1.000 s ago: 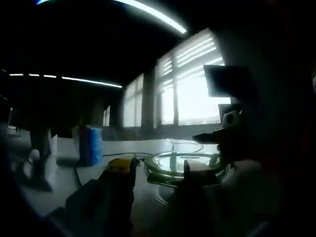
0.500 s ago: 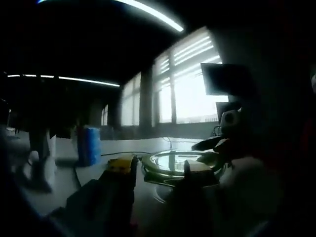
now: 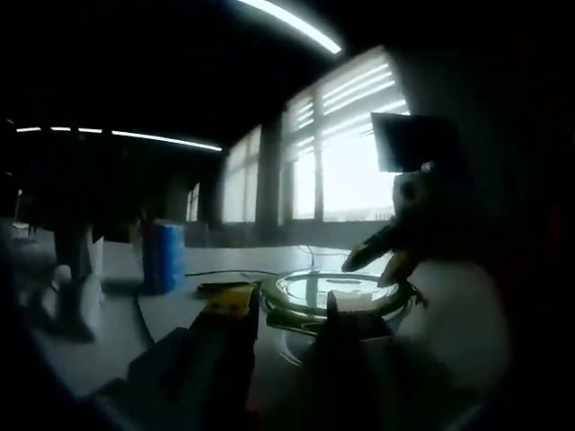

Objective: Pick up the tomato from the tabletop place it into the food storage container close the lid and lock the latches

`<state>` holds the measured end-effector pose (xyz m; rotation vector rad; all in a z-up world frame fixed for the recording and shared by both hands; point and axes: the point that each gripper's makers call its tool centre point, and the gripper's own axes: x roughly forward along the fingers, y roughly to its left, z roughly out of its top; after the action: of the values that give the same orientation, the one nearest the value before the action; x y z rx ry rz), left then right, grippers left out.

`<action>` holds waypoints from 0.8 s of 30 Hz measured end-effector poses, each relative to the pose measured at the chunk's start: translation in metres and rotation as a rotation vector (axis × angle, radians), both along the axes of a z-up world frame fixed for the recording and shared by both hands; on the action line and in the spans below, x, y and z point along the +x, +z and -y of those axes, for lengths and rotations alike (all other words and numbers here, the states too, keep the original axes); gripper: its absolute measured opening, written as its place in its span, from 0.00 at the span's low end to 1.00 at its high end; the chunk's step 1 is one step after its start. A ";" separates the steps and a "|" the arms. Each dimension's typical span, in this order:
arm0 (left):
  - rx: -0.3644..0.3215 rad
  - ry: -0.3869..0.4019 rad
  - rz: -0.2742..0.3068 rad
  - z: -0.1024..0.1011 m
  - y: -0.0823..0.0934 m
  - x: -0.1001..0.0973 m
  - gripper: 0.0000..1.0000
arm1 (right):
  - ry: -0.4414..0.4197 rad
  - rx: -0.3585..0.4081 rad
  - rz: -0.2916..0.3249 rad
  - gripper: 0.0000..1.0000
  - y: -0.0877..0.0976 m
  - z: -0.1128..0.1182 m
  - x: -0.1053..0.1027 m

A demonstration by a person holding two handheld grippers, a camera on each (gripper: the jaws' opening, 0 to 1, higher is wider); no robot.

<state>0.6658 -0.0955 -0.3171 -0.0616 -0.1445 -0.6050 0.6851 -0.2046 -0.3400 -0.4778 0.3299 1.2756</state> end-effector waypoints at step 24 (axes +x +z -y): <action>-0.058 0.038 -0.049 -0.014 -0.002 0.009 0.22 | 0.031 -0.450 -0.213 0.59 -0.015 -0.024 0.014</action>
<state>0.6753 -0.0812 -0.3189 -0.1292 -0.1154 -0.5612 0.6986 -0.1802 -0.3548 -0.7302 0.8007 1.2858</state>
